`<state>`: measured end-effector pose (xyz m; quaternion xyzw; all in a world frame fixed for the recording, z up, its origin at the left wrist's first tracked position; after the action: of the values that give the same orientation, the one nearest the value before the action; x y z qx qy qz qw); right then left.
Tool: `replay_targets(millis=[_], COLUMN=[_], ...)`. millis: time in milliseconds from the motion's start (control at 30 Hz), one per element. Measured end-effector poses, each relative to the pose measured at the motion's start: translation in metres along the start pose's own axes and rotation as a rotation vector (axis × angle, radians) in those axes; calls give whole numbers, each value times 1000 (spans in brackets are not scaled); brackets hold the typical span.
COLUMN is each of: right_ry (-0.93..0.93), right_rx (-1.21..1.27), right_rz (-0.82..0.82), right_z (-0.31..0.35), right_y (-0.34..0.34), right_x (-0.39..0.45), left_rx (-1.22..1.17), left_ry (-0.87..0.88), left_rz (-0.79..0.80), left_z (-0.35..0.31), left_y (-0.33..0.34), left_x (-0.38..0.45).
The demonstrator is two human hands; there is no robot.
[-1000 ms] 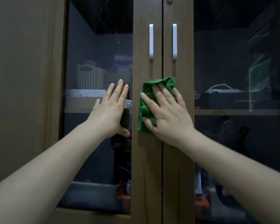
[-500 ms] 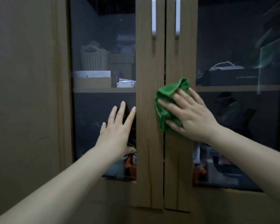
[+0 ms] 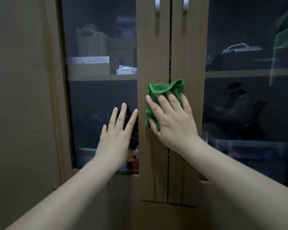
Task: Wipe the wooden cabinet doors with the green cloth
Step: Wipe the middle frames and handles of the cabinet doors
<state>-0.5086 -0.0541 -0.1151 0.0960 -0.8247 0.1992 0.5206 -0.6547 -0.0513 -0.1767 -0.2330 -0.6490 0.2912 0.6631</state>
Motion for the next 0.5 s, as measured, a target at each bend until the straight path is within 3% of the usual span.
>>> replay_targets(millis=[167,367,433,500], right_ry=[-224,-778,-840,-789], right_rx=[54,80,83,47], right_rz=[114,401,423,363], right_z=[45,64,46,22], right_y=[22,36,29,19], right_x=[-51,-120,-114,-89], left_rx=[10,-5,-4,-15], left_ry=[2,-8,-6,-2], left_rz=[-14,-2,-7,-14], left_z=[1,1,0,1], left_y=[-1,-2,-4,-4], left_x=[-2,-3,-3,-4])
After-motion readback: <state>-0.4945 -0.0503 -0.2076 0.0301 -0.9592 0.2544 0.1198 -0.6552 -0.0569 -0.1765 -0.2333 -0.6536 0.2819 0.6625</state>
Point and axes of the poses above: each hand's wrist, its own x-axis towards the middle knuckle, its own y-axis out of the palm, z = x × y, the point moved 10 cm from there along x, towards the middle knuckle
